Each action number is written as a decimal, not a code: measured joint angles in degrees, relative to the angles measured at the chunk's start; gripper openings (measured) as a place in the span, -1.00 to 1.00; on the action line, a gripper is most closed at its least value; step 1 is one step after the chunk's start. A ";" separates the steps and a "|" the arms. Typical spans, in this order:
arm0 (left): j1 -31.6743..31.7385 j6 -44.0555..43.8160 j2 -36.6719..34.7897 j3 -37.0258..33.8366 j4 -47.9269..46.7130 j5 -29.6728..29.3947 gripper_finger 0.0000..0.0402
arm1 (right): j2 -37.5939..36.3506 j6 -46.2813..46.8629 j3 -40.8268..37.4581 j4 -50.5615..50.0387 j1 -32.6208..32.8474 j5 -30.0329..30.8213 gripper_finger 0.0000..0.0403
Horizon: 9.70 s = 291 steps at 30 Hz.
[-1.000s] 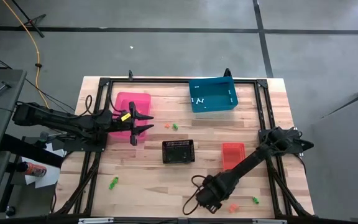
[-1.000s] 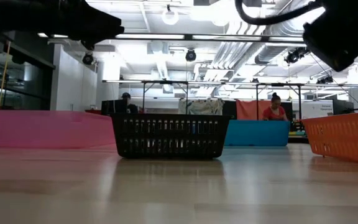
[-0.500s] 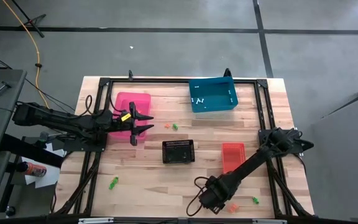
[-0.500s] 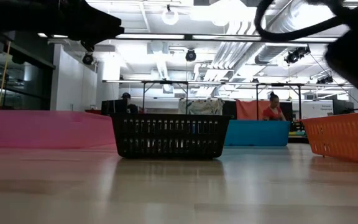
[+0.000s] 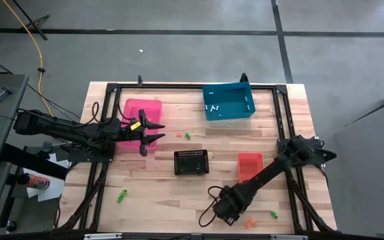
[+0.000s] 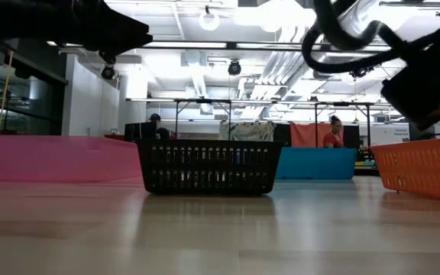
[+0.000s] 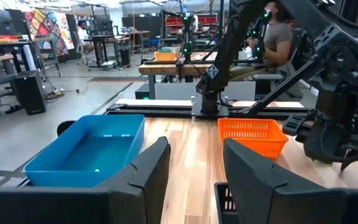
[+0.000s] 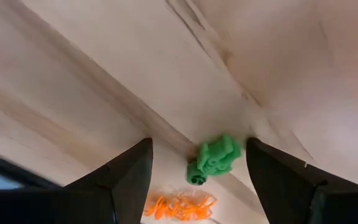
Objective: Sort Halloween decoration
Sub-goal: Put the green skeleton toy into the orange bin
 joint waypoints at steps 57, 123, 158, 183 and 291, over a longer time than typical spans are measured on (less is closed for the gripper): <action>-2.87 -1.94 0.02 -0.02 -4.85 0.67 -0.30 | -47.49 -73.30 -38.89 63.30 -27.66 26.52 -0.99; -2.97 2.69 5.18 -0.02 5.29 -5.36 -0.30 | -50.42 -40.18 -39.10 20.44 -10.73 31.14 -0.98; -2.91 4.40 5.16 -0.02 8.56 -6.72 -0.30 | -49.30 15.74 -32.48 19.84 1.43 9.46 0.09; -2.89 6.99 5.16 -0.02 9.64 -6.73 -0.30 | -25.68 37.46 -32.50 19.13 18.39 -3.45 -0.04; -2.89 6.99 5.16 -0.02 8.06 -6.73 -0.30 | -52.44 2.44 -35.76 10.81 -6.33 16.93 0.05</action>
